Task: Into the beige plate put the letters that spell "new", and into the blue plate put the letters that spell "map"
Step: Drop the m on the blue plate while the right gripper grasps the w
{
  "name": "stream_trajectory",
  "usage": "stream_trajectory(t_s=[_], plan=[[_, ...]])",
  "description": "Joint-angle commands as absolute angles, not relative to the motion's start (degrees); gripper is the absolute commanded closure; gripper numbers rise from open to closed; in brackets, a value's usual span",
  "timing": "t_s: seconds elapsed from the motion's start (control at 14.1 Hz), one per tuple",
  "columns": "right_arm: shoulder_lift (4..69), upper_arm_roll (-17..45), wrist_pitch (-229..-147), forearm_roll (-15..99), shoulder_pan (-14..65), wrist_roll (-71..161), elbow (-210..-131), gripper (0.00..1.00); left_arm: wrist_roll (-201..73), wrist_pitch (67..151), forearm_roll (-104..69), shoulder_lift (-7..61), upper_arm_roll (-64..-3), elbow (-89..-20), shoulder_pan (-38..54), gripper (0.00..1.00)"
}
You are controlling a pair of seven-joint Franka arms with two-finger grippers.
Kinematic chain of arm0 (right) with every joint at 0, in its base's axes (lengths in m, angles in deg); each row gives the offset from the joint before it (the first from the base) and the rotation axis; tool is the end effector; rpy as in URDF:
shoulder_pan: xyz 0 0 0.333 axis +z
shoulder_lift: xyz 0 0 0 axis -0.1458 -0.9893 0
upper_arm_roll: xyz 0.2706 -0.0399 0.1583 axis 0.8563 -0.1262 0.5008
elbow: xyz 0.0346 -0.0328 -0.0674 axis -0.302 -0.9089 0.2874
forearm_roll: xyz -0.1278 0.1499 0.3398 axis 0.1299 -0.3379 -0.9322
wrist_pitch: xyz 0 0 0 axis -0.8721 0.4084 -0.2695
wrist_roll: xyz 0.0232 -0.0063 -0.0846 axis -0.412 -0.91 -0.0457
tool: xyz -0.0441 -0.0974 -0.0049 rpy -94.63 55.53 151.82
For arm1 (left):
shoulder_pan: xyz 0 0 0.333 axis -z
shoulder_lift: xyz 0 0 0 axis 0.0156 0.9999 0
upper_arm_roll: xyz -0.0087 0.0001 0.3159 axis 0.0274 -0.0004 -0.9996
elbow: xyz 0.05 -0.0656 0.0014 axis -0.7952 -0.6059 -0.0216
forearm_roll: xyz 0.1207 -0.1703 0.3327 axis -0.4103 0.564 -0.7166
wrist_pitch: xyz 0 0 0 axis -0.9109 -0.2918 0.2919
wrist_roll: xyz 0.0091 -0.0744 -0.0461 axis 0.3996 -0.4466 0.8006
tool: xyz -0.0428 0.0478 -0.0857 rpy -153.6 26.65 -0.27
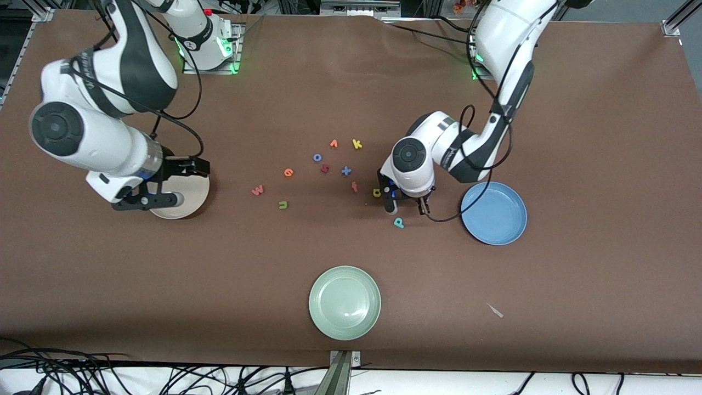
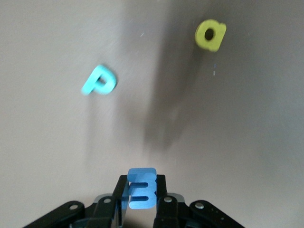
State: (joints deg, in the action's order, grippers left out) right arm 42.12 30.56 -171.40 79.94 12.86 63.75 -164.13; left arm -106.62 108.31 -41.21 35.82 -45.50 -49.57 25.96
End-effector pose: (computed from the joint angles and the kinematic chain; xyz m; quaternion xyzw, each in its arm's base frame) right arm 0.6085 0.1571 0.4342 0.9948 0.0164 -0.1007 0.0008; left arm 0.5647 -0.3431 0.2494 -0.7794 0.6131 0.1060 0.0736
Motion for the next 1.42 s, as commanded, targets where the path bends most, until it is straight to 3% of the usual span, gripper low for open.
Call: stream_trajectory(t_s=[0.0, 0.21, 0.64, 0.85, 1.35], plan=[[39.7, 30.6, -173.8, 80.8, 13.2, 74.5, -164.0, 0.0, -106.6, 104.0, -42.7, 30.1, -45.5, -50.6, 23.0, 0.95], [36.9, 30.3, -176.7, 80.9, 12.6, 79.4, -165.3, 0.0, -107.2, 102.5, -42.7, 28.8, -45.4, -50.7, 18.5, 0.95], [37.3, 30.9, -188.5, 81.3, 13.3, 101.0, -173.9, 0.0, -107.2, 100.3, -42.7, 27.1, -45.4, -50.8, 13.7, 0.96], [37.6, 32.1, -194.4, 81.5, 14.9, 111.0, -178.7, 0.0, -110.0, 100.8, -41.9, 28.3, -45.0, -51.8, 7.6, 0.96], [40.5, 33.1, -211.2, 82.6, 17.2, 122.4, -193.6, 0.0, -110.8, 102.8, -36.0, 33.2, -44.7, -54.0, 3.3, 0.93]])
